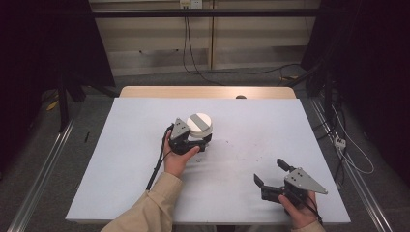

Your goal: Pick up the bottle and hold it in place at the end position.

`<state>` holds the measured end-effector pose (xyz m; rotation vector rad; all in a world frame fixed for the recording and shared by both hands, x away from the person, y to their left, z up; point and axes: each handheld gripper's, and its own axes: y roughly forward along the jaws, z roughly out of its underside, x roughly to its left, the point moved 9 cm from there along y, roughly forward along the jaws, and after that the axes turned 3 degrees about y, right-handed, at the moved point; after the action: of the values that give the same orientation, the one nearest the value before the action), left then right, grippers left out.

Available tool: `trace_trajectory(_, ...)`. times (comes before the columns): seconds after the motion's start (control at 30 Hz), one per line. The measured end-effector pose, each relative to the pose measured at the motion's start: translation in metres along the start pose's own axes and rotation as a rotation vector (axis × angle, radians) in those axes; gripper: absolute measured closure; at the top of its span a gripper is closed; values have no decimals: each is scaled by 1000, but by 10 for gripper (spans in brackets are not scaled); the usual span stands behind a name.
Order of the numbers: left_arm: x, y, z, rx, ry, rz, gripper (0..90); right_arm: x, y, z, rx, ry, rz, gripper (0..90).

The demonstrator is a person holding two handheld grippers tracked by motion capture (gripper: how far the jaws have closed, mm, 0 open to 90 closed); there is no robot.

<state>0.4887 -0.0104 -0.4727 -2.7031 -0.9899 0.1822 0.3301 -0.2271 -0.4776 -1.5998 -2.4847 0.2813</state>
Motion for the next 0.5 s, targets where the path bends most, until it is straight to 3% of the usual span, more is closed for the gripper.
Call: trace_trajectory(0.5,2,9,3,5,-2,-8,183,0,0,0,-1,-5,-1,41)
